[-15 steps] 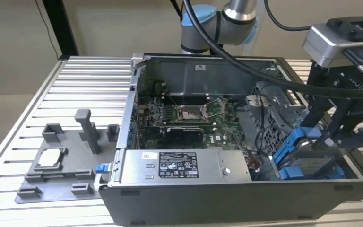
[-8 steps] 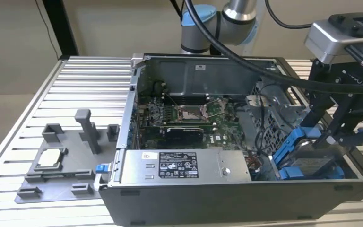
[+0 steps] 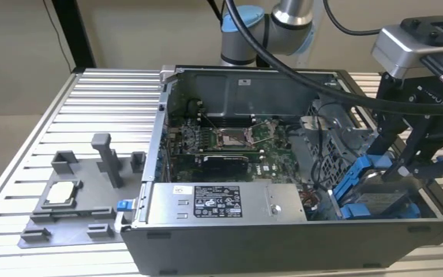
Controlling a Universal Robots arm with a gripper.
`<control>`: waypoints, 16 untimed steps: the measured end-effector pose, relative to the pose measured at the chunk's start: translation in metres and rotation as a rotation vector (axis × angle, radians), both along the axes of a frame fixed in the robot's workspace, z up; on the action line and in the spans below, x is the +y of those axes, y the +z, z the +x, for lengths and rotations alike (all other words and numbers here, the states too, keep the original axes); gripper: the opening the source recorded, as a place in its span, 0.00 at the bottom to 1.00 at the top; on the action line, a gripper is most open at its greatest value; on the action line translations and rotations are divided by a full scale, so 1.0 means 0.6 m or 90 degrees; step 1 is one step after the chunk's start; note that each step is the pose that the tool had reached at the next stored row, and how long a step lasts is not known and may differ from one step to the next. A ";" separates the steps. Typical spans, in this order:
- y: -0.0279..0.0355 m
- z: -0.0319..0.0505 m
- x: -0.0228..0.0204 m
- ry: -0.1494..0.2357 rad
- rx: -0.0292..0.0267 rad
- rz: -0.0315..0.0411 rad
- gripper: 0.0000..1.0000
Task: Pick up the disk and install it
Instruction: 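Insert the disk into the insertion slot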
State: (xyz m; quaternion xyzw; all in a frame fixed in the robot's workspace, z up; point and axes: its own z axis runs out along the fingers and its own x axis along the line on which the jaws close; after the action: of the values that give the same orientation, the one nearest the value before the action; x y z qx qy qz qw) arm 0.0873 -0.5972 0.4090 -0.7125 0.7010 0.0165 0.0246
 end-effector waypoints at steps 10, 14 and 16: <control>-0.005 0.000 0.0000 0.000 -0.0010 0.0043 1.00; -0.001 0.000 0.0000 0.000 -0.0012 0.0064 1.00; 0.006 0.000 -0.0001 0.000 -0.0013 0.0082 1.00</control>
State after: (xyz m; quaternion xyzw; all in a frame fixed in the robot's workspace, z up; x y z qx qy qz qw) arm 0.0872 -0.5973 0.4128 -0.7124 0.7009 0.0203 0.0299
